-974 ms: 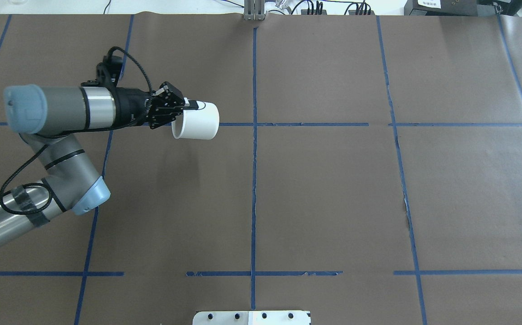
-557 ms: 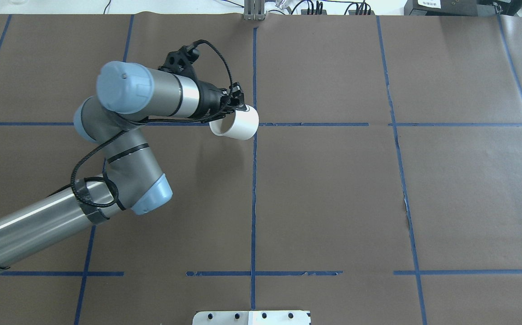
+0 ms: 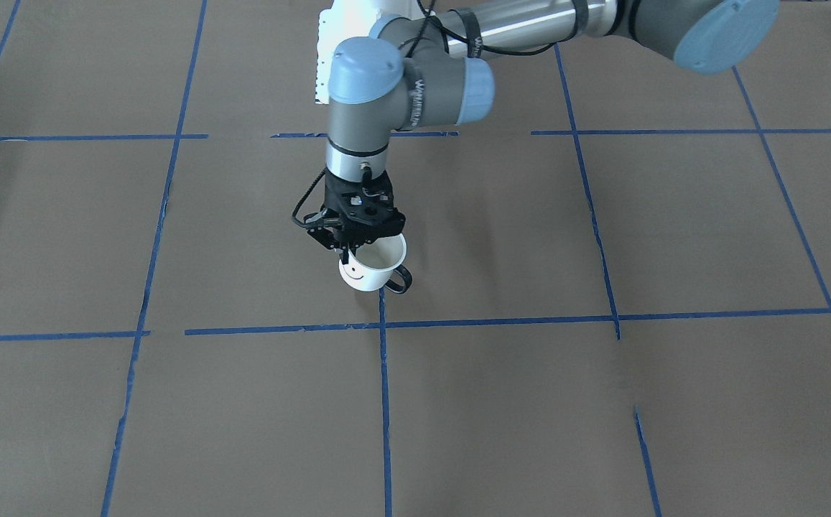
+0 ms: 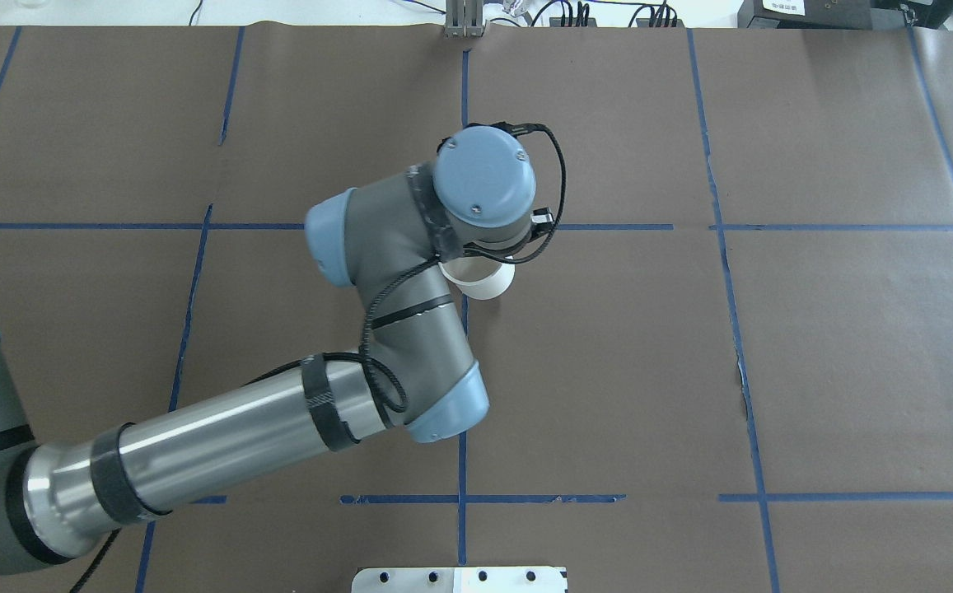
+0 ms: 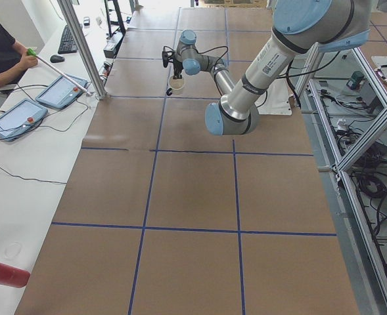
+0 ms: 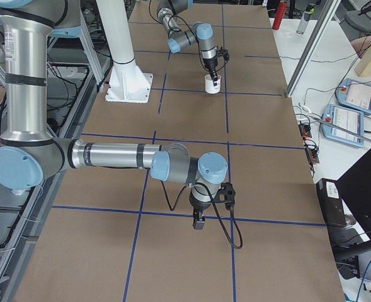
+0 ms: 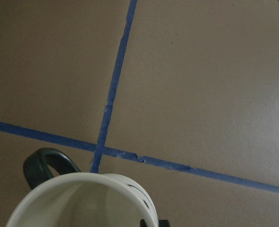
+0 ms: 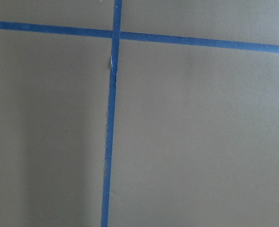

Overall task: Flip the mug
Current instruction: 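Rotate the left wrist to turn the mug upright and lower it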

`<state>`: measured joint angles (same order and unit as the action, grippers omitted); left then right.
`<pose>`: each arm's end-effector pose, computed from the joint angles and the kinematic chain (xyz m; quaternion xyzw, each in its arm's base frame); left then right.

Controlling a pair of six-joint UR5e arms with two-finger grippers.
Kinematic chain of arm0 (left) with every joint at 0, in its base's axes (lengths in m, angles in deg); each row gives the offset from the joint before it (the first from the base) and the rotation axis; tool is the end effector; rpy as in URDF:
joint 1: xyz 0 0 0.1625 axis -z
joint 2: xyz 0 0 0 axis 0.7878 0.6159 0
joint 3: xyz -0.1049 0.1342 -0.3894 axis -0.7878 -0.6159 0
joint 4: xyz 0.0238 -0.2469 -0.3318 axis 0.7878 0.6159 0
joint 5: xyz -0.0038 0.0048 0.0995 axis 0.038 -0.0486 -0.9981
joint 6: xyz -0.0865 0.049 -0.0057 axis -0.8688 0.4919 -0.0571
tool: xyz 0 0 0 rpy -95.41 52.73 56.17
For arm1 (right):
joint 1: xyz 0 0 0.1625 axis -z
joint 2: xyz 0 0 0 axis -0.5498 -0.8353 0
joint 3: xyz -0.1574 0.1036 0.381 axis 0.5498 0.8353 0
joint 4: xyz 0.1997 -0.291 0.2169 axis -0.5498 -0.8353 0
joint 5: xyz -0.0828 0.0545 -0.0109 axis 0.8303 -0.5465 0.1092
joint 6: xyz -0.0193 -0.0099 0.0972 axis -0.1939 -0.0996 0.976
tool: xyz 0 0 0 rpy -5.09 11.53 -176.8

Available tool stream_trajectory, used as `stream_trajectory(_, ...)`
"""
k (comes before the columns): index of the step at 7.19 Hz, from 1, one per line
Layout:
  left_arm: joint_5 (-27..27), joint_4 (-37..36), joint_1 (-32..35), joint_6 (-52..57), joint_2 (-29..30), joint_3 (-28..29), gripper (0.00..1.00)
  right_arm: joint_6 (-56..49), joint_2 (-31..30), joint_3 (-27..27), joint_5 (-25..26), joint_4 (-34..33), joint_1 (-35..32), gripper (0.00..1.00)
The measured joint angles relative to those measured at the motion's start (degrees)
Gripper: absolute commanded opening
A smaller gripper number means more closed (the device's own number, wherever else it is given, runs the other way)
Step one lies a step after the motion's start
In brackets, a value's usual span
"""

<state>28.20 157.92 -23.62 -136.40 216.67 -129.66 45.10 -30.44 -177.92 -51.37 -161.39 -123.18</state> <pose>0.6371 -0.4841 0.0857 0.0796 0.4227 -0.1608 0.8883 0.0673 -0.4506 0.6676 -0.0376 -0.3484 -0.0473 0.9354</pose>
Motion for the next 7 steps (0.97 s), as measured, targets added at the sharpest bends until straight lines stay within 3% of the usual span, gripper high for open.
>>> stream_trajectory(3, -1.2, -8.7, -1.4, -0.1, 3.7, 4.4, 0.00, 0.0, 0.0, 0.0, 0.0, 0.0, 0.0, 1.00)
stream_trajectory(7, -1.3, -9.5, -1.5, -0.4, 3.2, 4.6, 0.00, 0.0, 0.0, 0.0, 0.0, 0.0, 0.0, 1.00)
